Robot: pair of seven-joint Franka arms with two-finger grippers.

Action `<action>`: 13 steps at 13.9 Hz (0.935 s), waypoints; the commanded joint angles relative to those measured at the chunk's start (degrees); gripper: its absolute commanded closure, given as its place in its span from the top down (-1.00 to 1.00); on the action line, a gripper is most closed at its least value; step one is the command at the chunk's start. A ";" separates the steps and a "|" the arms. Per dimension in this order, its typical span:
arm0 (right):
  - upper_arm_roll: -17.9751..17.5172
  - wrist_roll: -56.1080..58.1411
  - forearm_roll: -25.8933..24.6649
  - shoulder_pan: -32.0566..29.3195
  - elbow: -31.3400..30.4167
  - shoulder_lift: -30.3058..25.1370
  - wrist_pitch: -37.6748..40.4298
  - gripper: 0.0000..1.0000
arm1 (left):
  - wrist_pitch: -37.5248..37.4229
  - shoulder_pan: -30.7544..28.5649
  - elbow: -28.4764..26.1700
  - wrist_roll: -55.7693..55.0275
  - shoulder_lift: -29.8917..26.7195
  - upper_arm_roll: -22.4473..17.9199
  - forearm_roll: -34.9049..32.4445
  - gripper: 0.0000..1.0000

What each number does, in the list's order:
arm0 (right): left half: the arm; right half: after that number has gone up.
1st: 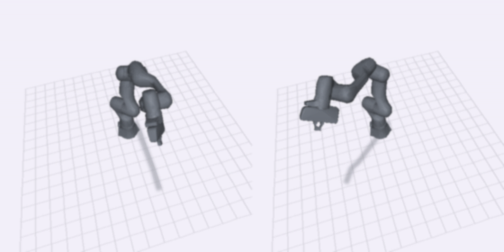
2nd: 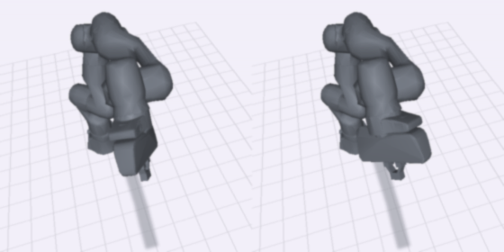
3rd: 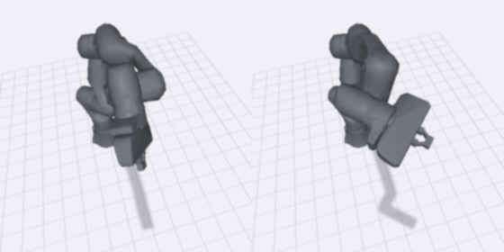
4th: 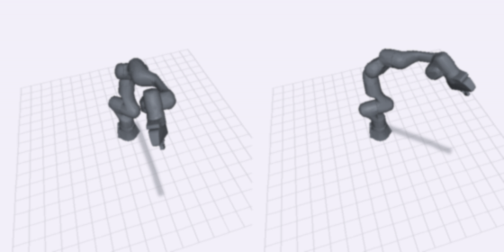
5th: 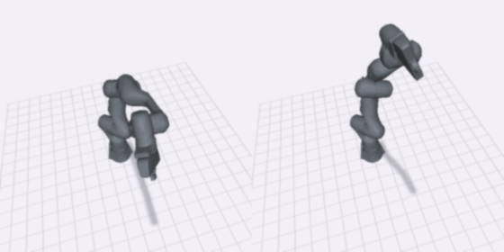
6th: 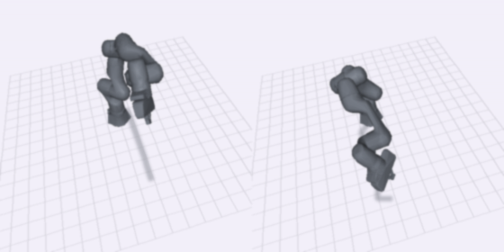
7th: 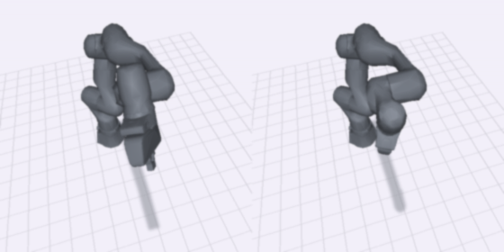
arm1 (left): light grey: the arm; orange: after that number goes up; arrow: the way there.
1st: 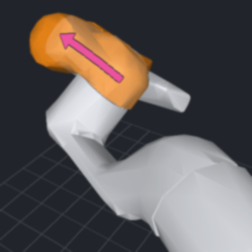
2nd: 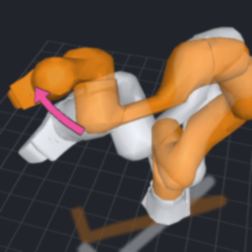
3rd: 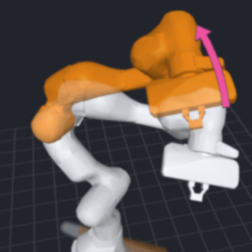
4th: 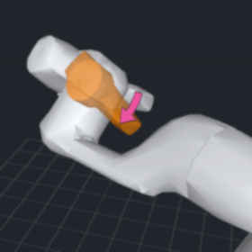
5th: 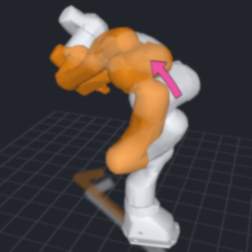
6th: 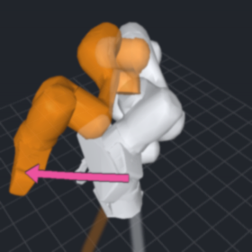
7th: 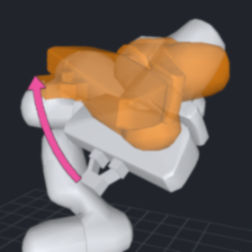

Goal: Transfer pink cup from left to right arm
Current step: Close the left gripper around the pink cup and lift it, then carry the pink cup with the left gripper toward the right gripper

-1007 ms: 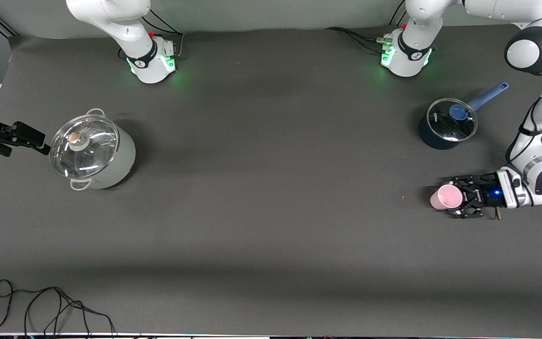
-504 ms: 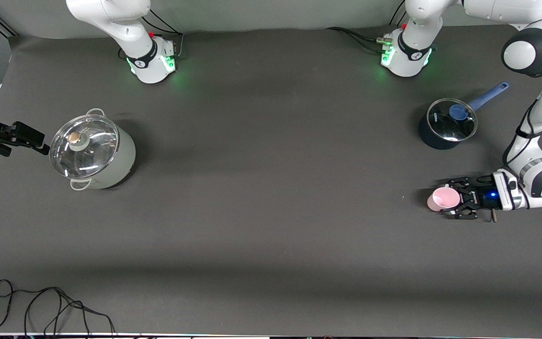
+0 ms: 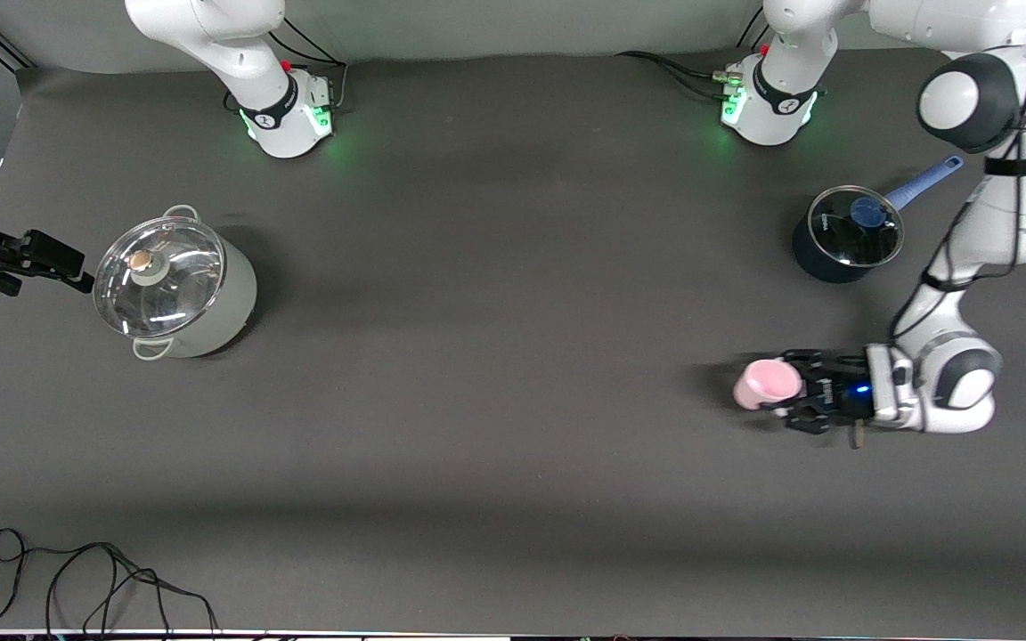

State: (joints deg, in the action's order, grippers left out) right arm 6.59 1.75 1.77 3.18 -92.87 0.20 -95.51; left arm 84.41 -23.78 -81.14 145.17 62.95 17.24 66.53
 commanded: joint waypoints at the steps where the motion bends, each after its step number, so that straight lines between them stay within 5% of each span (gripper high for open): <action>1: 0.01 -6.56 0.17 0.42 1.37 -0.64 1.29 0.99 | 3.47 6.18 0.45 0.65 -0.11 1.73 6.56 -1.00; 4: -0.44 -16.22 0.25 0.42 3.66 -0.55 3.65 0.99 | 11.89 11.64 1.32 0.47 -0.55 5.32 12.38 -1.00; 10: -0.87 -41.01 4.29 0.51 8.32 -0.46 7.45 0.99 | 43.06 17.18 3.96 -1.03 -0.73 23.33 18.72 -1.00; 13: -4.11 -43.50 4.30 0.51 10.07 -0.55 8.93 0.99 | 59.16 20.78 7.12 -3.64 -0.73 31.60 19.25 -1.00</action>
State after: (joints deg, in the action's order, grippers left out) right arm 4.41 -38.67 5.39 3.57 -84.54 -0.09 -88.58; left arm 136.18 -5.68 -76.72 144.24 62.78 46.04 84.49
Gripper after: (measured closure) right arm 0.000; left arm 0.313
